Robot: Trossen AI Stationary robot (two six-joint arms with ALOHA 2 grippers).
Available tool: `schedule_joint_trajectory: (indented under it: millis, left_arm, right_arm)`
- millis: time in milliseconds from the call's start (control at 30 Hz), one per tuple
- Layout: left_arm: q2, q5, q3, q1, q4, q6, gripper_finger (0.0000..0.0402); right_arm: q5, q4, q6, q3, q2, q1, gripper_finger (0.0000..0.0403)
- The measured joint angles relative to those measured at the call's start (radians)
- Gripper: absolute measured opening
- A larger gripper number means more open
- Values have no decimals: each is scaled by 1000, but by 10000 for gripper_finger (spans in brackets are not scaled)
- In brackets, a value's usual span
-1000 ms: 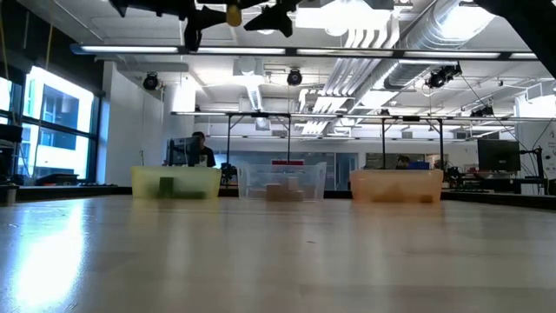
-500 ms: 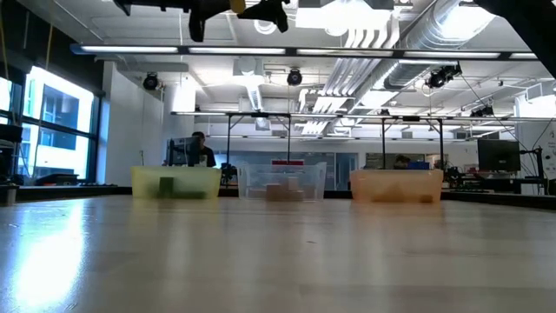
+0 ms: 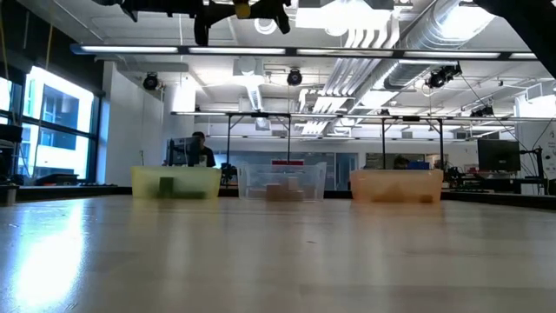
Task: Sort & place blocks by color
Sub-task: Put the yellow block into the orange bin
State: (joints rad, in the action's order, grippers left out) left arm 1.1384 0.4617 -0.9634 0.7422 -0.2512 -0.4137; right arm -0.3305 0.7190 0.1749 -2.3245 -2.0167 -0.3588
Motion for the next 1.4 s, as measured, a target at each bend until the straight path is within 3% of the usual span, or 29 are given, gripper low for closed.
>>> schedule_joint_trajectory:
  millis: [333,533,867,1200,1400]
  left_arm:
    - [5,-26,0,-2,-8,9,140]
    - [6,-32,0,-2,-8,95,173]
    - [6,-36,0,4,-31,95,227]
    - [4,-23,0,49,-34,87,232]
    - [4,-26,0,69,-33,101,234]
  right_arm:
    - [38,14,-18,0,1,2,109]
    - [55,45,-17,0,0,2,109]
    - [156,115,-22,0,0,1,109]
    - [233,142,-15,0,0,-34,109]
    - [294,249,-64,0,0,-70,109]
